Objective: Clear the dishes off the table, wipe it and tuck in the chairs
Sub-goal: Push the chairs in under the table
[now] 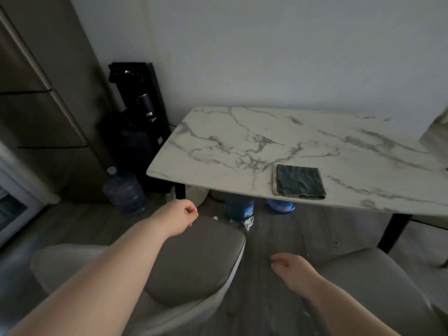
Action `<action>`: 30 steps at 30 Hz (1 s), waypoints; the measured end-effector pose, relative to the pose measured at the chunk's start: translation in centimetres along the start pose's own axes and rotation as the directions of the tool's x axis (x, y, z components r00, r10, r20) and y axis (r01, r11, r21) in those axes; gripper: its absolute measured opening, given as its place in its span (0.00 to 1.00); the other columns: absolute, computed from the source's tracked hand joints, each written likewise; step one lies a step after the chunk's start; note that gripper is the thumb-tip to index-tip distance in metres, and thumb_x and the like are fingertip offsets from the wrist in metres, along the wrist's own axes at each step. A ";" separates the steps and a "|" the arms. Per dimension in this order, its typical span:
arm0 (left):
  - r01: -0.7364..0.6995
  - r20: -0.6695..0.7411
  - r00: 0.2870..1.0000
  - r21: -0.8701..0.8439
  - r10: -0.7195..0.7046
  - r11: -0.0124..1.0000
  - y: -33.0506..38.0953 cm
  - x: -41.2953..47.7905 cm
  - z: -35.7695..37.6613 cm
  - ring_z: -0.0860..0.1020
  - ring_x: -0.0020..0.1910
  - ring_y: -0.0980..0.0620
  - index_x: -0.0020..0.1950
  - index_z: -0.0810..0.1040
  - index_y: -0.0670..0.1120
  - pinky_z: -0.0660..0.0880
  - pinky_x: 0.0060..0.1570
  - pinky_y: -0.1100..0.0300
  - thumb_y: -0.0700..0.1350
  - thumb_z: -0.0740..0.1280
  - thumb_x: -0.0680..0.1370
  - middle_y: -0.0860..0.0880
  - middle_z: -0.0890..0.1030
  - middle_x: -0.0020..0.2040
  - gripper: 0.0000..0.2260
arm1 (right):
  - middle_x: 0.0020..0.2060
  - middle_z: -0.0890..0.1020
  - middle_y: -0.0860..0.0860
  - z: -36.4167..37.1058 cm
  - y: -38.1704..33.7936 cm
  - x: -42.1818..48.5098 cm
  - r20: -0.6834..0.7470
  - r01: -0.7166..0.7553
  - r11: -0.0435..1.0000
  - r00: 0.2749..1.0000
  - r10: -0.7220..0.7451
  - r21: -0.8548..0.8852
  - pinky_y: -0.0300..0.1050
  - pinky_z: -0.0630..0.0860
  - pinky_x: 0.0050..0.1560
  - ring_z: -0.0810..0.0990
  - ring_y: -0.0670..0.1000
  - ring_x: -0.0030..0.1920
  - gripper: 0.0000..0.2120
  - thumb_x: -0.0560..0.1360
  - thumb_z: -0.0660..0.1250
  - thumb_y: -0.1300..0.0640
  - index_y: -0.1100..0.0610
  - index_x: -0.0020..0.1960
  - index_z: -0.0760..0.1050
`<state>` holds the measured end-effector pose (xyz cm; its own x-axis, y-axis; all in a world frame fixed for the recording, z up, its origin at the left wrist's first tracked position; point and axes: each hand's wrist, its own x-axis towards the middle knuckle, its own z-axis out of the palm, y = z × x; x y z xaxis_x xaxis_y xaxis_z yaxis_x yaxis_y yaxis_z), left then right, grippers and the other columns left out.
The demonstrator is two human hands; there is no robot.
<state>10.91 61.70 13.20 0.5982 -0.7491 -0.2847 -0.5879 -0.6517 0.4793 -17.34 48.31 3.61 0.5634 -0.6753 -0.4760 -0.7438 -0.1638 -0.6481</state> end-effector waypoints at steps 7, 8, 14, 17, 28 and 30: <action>0.092 -0.153 0.983 -0.040 -0.097 0.995 -5.4 -11.0 -1.9 0.81 0.41 0.53 0.49 0.79 0.55 0.78 0.44 0.56 0.52 0.64 0.78 0.54 0.83 0.42 0.05 | 0.46 0.81 0.47 5.6 -3.1 -7.4 0.096 0.069 0.996 0.993 -0.074 0.056 0.35 0.73 0.39 0.80 0.47 0.44 0.15 0.77 0.65 0.52 0.51 0.63 0.76; 0.113 -0.176 0.977 -0.038 -0.118 0.993 -6.4 -12.3 -2.4 0.81 0.44 0.53 0.50 0.79 0.54 0.77 0.47 0.56 0.51 0.64 0.78 0.54 0.83 0.44 0.05 | 0.47 0.81 0.48 6.5 -3.7 -8.1 0.111 0.076 0.995 0.990 -0.083 0.066 0.35 0.73 0.40 0.80 0.47 0.46 0.16 0.77 0.65 0.52 0.51 0.64 0.75; 0.224 -0.304 0.910 -0.207 -0.280 0.952 -14.0 -17.4 -6.2 0.79 0.49 0.54 0.54 0.79 0.54 0.73 0.45 0.60 0.49 0.64 0.79 0.54 0.81 0.50 0.06 | 0.50 0.76 0.49 12.0 -8.5 -10.8 0.222 -0.070 0.934 0.975 -0.010 0.351 0.45 0.75 0.46 0.76 0.49 0.45 0.19 0.78 0.63 0.55 0.50 0.69 0.68; 0.244 -0.358 0.862 -0.326 -0.359 0.913 -18.8 -17.9 -7.7 0.79 0.47 0.52 0.51 0.80 0.55 0.74 0.41 0.59 0.46 0.64 0.78 0.51 0.81 0.50 0.06 | 0.56 0.75 0.51 15.0 -11.5 -11.4 0.314 -0.338 0.760 0.931 0.185 0.555 0.52 0.74 0.50 0.77 0.53 0.47 0.15 0.78 0.62 0.52 0.50 0.64 0.70; 0.483 0.069 0.788 -0.686 -0.612 0.544 -33.4 -11.0 -9.3 0.76 0.58 0.43 0.71 0.69 0.48 0.76 0.57 0.46 0.64 0.66 0.71 0.45 0.76 0.63 0.33 | 0.65 0.70 0.62 26.1 -17.6 -9.7 0.510 -0.676 0.321 0.723 0.467 0.664 0.68 0.68 0.60 0.69 0.64 0.66 0.41 0.69 0.66 0.37 0.57 0.74 0.59; 0.503 0.161 0.800 -0.705 -0.578 0.500 -34.6 -9.3 -8.9 0.77 0.58 0.43 0.69 0.71 0.50 0.74 0.61 0.45 0.67 0.66 0.69 0.45 0.77 0.62 0.34 | 0.54 0.74 0.62 26.7 -18.0 -9.3 0.468 -0.637 0.259 0.734 0.492 0.727 0.63 0.73 0.53 0.75 0.64 0.57 0.32 0.71 0.66 0.43 0.59 0.69 0.65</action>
<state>30.51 92.30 6.66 0.7303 -0.2423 -0.6387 0.3910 -0.6184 0.6817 0.35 76.74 3.85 0.2165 -0.2395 -0.9464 -0.2898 0.9100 -0.2966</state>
